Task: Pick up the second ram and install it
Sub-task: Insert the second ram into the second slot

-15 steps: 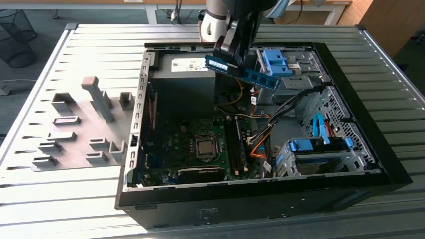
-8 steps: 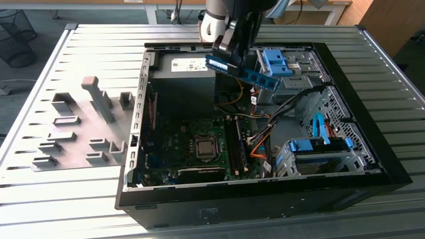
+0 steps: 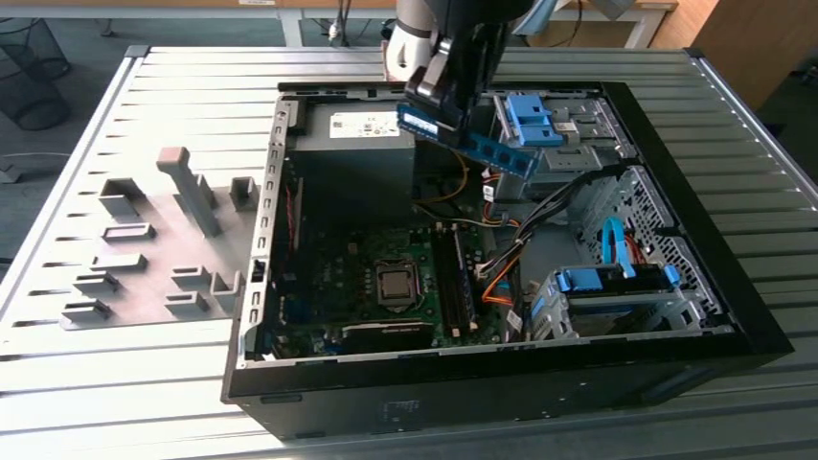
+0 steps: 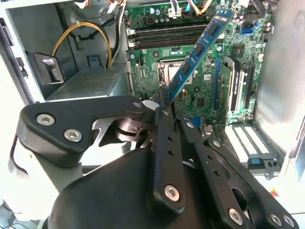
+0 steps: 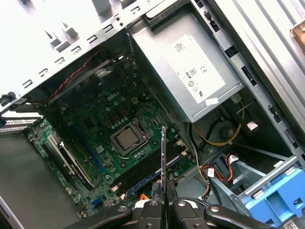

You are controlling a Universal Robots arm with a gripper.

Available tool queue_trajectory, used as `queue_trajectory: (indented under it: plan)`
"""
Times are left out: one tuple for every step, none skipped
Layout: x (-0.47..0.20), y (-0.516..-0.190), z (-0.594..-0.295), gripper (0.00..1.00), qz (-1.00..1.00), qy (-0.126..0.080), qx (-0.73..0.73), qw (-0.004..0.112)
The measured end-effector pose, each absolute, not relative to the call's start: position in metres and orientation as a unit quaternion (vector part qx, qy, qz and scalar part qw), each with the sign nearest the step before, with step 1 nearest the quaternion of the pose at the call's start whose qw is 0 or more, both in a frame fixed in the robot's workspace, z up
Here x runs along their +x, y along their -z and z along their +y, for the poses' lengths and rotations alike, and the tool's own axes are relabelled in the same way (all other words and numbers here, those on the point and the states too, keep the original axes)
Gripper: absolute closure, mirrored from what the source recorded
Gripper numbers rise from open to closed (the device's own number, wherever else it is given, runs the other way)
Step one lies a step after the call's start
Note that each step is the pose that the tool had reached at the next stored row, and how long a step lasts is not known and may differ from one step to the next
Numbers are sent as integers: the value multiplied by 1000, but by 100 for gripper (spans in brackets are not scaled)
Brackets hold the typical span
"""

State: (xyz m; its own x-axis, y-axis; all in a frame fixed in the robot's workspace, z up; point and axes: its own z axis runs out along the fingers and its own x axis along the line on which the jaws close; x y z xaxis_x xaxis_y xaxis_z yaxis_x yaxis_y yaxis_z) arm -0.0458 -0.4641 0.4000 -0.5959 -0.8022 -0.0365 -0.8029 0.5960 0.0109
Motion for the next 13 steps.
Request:
queue_trajectory:
  plan:
    - [-46,-400,-464,86,895,-13,-447,14]
    - [-46,-400,-464,86,896,-13,-444,14]
    - [-46,-400,-464,86,897,-13,-441,14]
    - [-46,-400,-464,86,899,-13,-438,14]
    - [-46,-400,-464,86,900,-13,-435,14]
    - [-46,-400,-464,86,901,-13,-433,14]
    - [-46,-400,-464,86,903,-13,-430,14]
    - [-46,-400,-464,86,904,-13,-428,14]
    - [-46,-400,-464,86,905,-13,-425,14]
    - [-46,-400,-464,86,906,-13,-423,14]
    - [-46,-400,-464,86,907,-13,-421,14]
    - [-46,-400,-464,86,908,-13,-419,14]
    - [-46,-400,-464,86,908,-13,-418,14]
